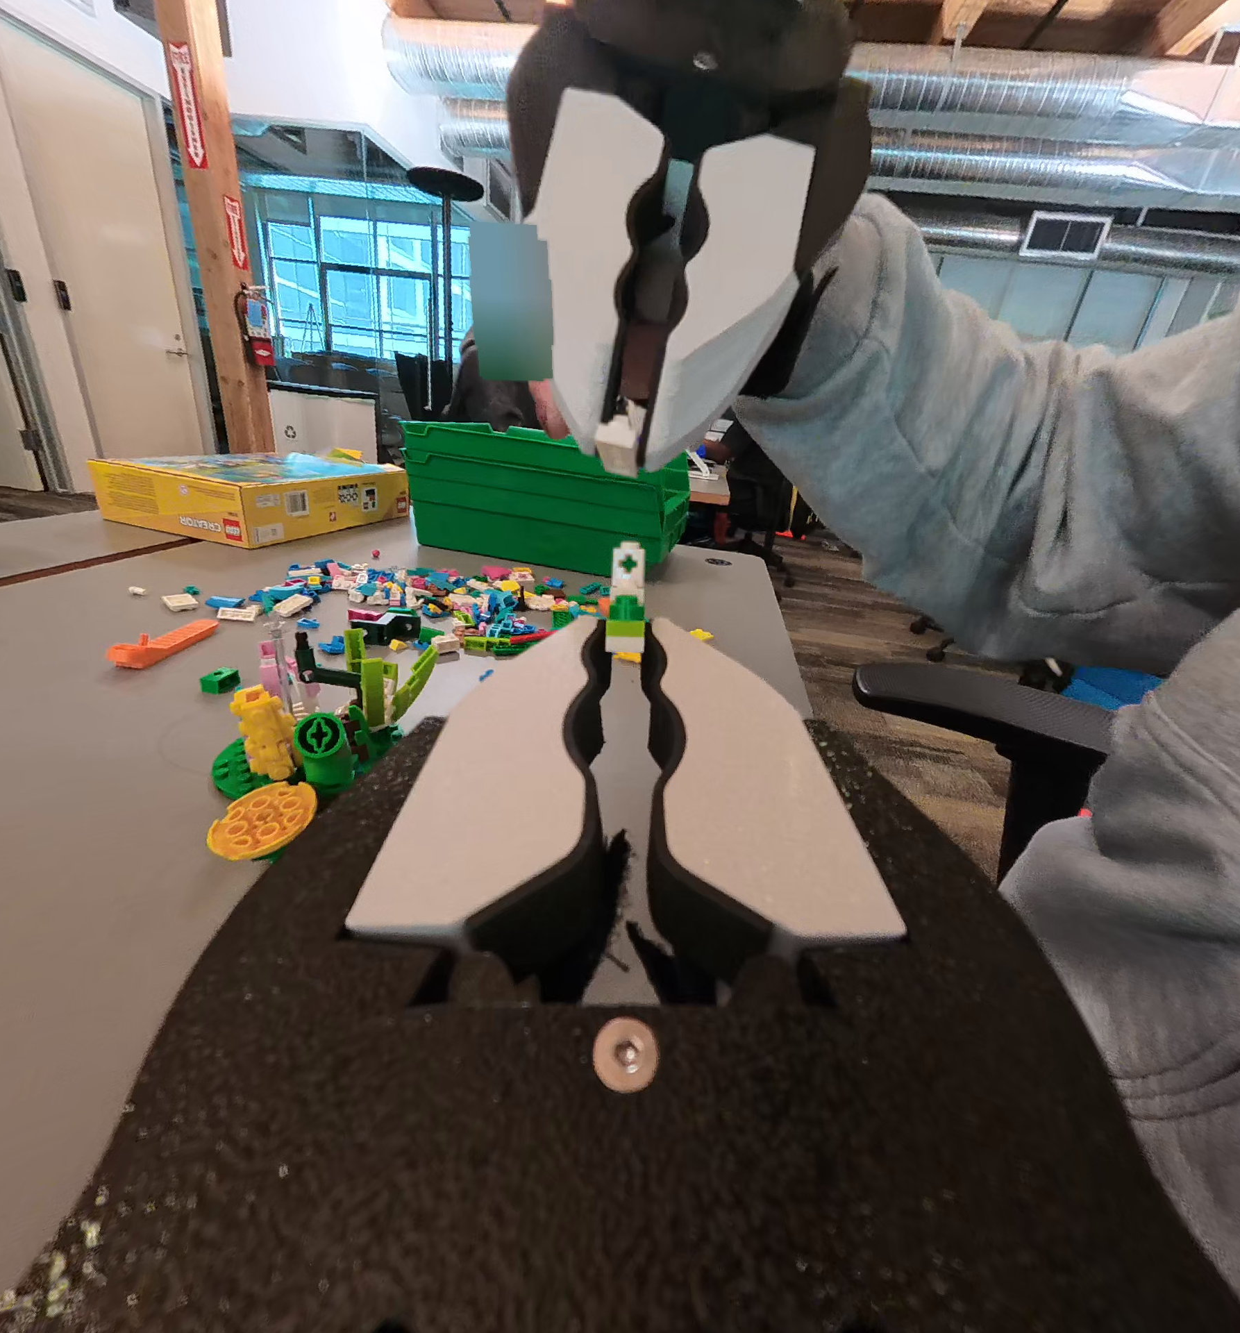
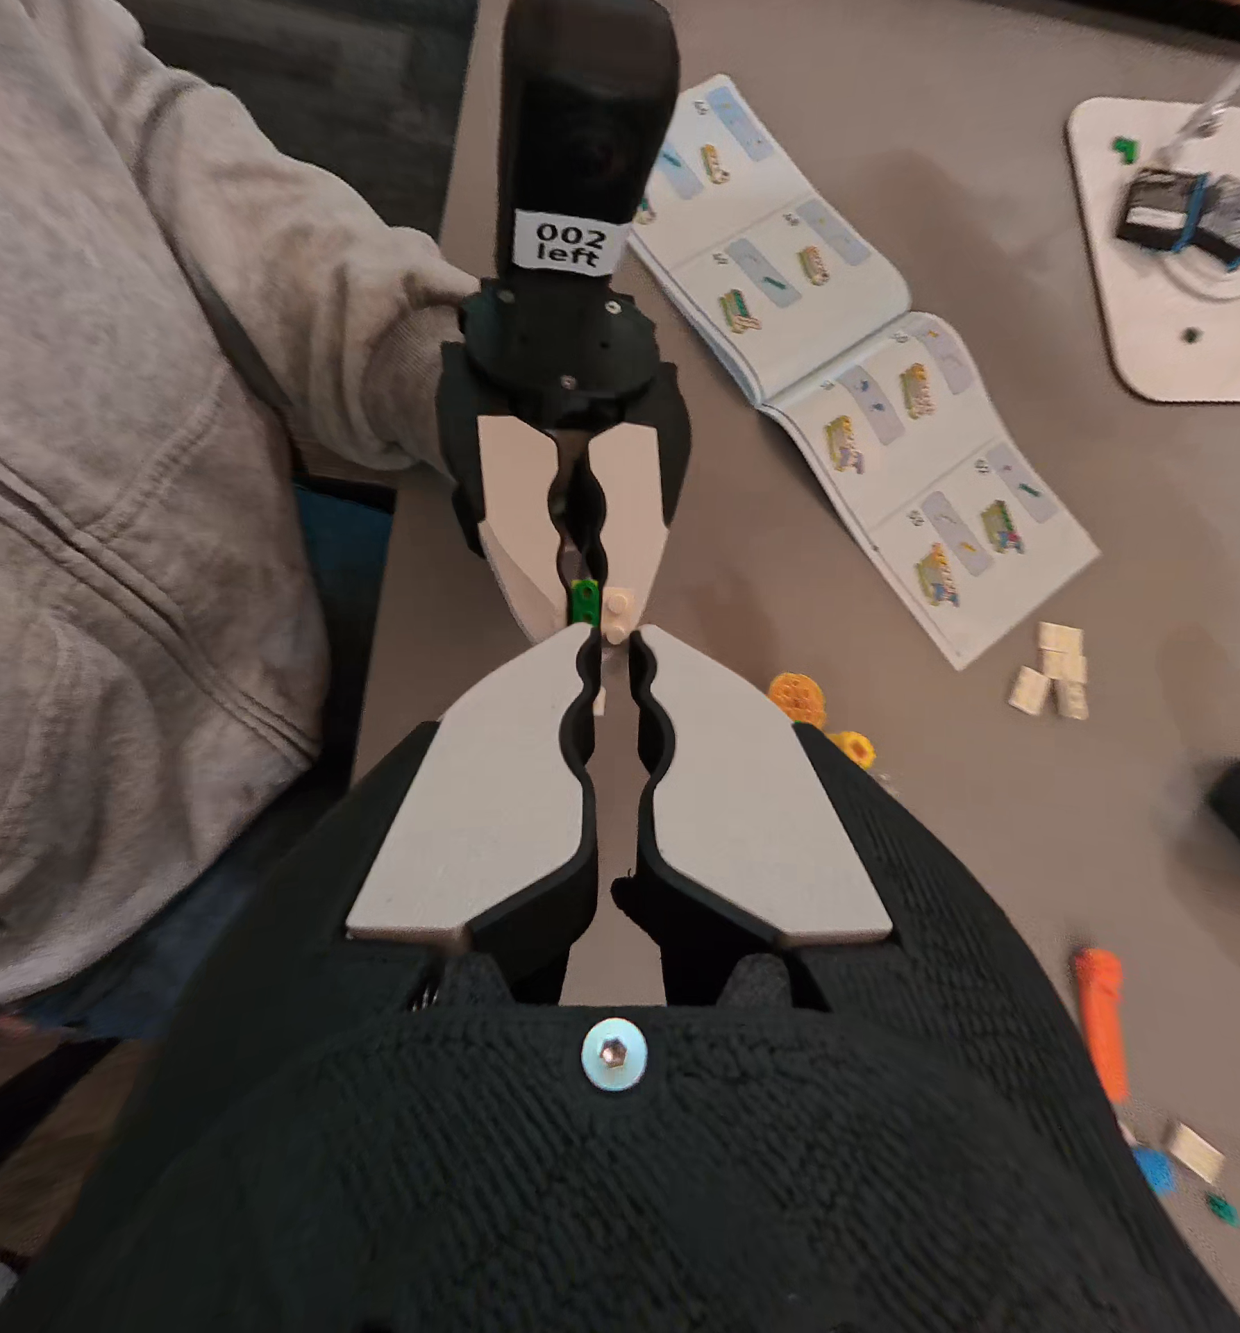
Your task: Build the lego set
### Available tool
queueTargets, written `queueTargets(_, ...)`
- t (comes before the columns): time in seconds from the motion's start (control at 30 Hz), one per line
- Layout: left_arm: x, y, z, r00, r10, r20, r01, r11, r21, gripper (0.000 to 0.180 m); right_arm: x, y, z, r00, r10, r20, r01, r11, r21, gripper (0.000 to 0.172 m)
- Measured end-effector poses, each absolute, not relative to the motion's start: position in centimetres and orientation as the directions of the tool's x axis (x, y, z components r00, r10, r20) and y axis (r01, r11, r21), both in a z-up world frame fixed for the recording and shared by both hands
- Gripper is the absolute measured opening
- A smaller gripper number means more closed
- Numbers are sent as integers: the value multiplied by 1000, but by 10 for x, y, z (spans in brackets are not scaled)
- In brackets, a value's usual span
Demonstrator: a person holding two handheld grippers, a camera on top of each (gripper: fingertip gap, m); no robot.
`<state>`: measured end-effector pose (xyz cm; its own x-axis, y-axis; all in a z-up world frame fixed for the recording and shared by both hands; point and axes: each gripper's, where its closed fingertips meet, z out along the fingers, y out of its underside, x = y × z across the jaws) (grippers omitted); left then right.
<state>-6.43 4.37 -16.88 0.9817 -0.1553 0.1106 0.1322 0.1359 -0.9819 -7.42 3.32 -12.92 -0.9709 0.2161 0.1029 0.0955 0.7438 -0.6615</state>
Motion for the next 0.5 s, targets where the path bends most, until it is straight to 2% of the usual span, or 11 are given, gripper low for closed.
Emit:
queueTargets(0.23, -65, 45, -169, 978, -167, 127, 150, 130, -980, 8, -70, 31, -146, -971, 233, -42, 208, 754, -623, 6)
queueTargets(0.5, -65, 49, -170, 976, -181, 123, 146, 120, -982, 8, -71, 34, -157, -970, 242, -33, 216, 787, -578, 6)
